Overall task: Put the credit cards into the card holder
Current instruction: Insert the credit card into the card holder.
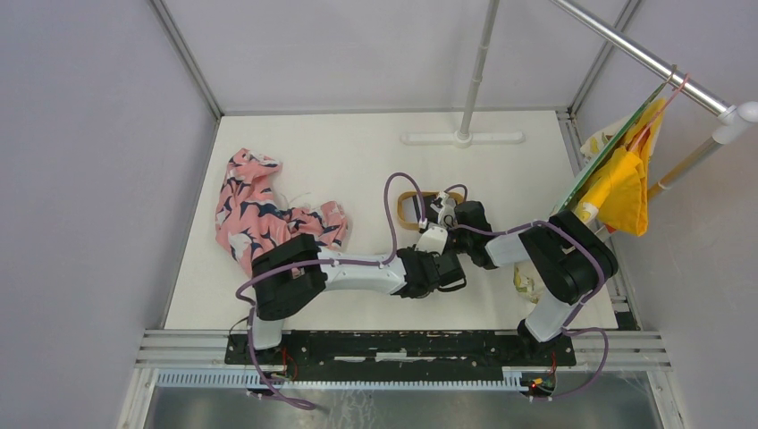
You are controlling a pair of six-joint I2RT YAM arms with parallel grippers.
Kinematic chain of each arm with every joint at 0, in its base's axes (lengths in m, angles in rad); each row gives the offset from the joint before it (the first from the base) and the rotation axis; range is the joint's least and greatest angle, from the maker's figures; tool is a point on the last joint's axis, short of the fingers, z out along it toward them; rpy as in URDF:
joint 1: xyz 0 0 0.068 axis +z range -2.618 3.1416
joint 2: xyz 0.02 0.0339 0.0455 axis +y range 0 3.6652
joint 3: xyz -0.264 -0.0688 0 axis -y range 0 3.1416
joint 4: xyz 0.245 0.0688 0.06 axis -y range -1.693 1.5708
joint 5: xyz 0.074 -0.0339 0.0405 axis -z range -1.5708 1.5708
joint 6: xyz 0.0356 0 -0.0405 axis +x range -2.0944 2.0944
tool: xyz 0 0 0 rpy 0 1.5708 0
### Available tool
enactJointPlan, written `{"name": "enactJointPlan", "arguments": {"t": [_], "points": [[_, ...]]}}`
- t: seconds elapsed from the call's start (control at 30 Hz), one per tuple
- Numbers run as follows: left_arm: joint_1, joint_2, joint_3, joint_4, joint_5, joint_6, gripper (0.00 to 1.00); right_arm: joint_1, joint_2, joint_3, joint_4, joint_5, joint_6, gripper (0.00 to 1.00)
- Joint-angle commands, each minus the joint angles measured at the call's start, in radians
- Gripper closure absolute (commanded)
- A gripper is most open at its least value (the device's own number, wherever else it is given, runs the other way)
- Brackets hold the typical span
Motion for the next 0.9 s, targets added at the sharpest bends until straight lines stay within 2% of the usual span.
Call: {"name": "enactJointPlan", "arguments": {"t": [0.0, 0.1, 0.2, 0.47, 0.7, 0.87], "points": [[-0.005, 0.026, 0.049, -0.055, -0.095, -0.076, 0.7, 0.006, -0.005, 0.022, -0.009, 0.034, -0.028, 0.84], [-0.003, 0.037, 0.06, -0.082, -0.123, -0.093, 0.6, 0.006, -0.006, 0.022, -0.009, 0.031, -0.027, 0.82], [0.001, 0.033, 0.062, -0.087, -0.138, -0.098, 0.53, 0.006, -0.005, 0.023, -0.002, 0.02, -0.027, 0.74], [0.026, 0.018, 0.044, -0.078, -0.14, -0.096, 0.45, 0.005, -0.028, 0.035, 0.004, -0.02, -0.057, 0.59], [0.054, -0.051, -0.018, -0.03, -0.114, -0.072, 0.4, 0.005, -0.091, 0.06, -0.037, -0.047, -0.158, 0.55], [0.054, -0.192, -0.121, 0.108, -0.013, 0.045, 0.34, 0.004, -0.16, 0.086, -0.105, -0.067, -0.318, 0.55]]}}
